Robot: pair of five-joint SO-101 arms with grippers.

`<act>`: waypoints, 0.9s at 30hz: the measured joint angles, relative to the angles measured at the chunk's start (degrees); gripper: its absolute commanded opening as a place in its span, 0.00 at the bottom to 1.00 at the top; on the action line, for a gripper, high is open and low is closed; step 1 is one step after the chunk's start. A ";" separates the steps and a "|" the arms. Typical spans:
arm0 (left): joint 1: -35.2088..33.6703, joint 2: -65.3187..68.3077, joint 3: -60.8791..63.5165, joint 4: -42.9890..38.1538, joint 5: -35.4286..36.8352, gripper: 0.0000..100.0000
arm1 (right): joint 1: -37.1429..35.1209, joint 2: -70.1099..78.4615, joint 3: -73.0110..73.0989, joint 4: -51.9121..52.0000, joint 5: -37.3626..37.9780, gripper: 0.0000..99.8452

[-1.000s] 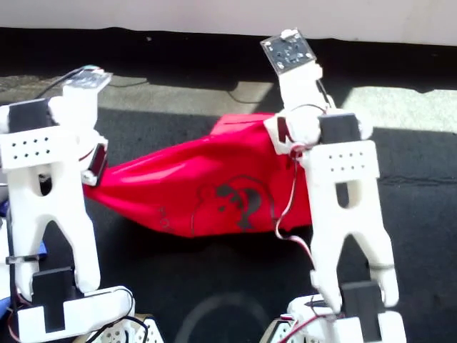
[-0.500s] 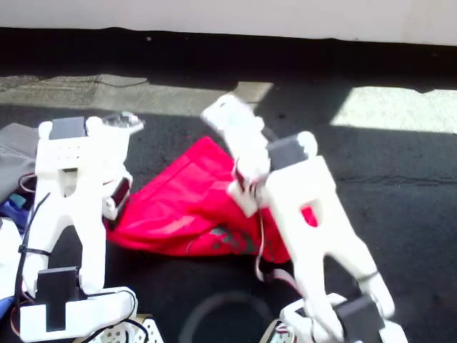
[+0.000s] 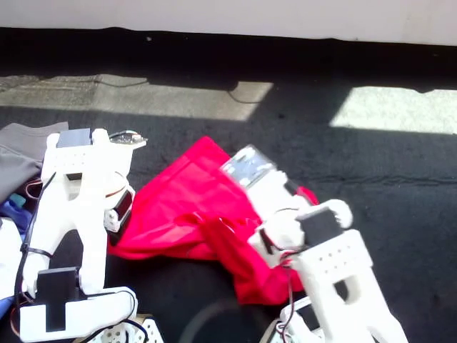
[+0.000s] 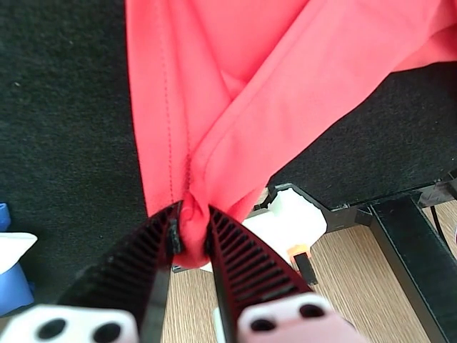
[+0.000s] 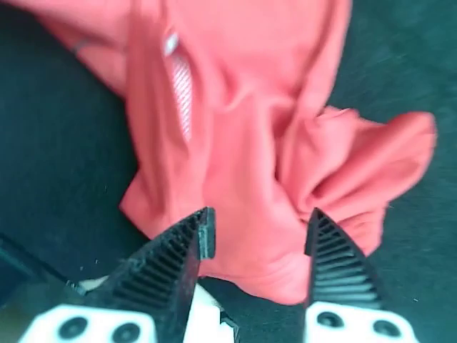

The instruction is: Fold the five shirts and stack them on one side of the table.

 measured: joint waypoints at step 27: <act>0.00 0.00 0.00 0.00 0.00 0.01 | 14.77 54.59 -10.20 -18.20 0.00 0.02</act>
